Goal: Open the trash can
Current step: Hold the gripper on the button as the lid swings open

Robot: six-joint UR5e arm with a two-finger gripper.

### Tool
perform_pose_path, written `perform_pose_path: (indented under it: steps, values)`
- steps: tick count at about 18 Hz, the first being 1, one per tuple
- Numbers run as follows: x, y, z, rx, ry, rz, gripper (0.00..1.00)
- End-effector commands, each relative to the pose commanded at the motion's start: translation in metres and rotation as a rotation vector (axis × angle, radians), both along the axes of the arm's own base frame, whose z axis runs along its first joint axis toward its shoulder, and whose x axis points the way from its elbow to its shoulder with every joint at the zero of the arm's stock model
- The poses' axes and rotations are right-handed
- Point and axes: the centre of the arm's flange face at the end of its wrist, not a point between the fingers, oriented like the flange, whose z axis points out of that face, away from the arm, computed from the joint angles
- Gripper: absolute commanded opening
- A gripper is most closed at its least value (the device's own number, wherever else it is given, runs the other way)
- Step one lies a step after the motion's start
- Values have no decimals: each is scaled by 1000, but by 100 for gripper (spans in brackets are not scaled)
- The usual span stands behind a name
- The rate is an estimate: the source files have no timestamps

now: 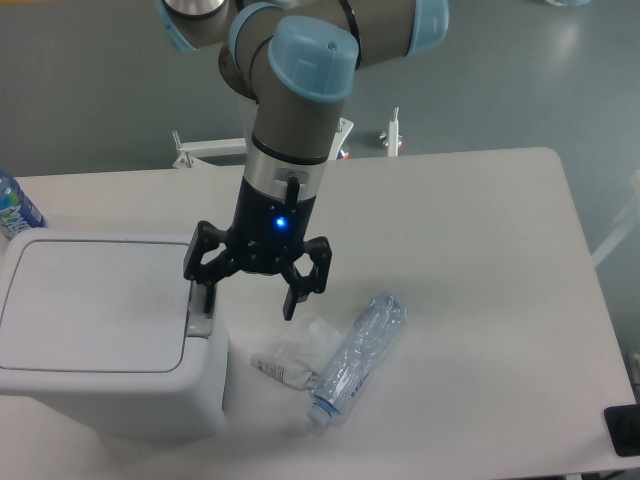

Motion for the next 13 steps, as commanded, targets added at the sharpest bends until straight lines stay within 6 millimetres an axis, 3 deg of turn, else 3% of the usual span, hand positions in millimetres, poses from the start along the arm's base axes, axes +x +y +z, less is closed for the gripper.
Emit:
perform_pose_path:
  steps: [5, 11, 13]
  values:
    - [0, 0, 2, 2, 2, 0, 100]
    - [-12, -2, 58, 67, 103, 16, 100]
    - [-39, -24, 70, -3, 205, 112, 100]
